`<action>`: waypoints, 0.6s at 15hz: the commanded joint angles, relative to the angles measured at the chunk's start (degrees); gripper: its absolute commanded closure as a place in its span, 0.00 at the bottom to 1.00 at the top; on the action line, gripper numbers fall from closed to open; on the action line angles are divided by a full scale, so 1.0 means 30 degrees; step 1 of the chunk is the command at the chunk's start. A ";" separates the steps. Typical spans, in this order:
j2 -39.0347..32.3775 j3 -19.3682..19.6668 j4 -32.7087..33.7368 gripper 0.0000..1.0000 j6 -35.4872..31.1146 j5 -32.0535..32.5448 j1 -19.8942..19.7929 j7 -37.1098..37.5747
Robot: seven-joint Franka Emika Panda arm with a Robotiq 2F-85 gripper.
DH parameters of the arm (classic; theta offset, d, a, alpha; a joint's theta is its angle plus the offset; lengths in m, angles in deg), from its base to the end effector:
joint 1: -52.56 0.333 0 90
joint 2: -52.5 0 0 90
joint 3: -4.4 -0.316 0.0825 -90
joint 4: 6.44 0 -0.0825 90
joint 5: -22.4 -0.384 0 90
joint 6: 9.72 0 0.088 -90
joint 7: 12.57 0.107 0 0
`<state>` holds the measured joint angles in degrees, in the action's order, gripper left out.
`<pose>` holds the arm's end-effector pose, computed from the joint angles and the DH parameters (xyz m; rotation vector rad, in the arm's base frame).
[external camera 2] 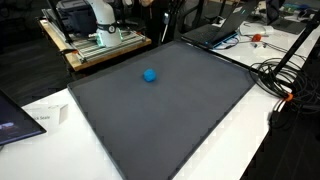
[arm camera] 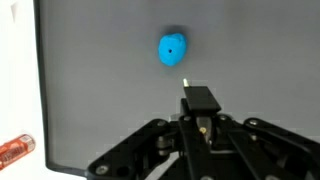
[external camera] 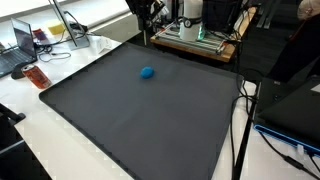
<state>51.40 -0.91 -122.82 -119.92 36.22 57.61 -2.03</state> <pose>0.5362 0.0808 0.4279 2.8976 0.1378 -0.1231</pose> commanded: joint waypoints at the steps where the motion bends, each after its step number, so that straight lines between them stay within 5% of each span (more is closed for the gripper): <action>1: -0.0070 -0.0430 0.0449 0.97 0.0491 0.1188 0.0576 0.1948; 9: -0.1142 -0.0829 0.0681 0.97 0.0566 0.2852 0.1234 0.6102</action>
<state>50.40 -3.02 -122.39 -119.73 40.97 60.37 10.52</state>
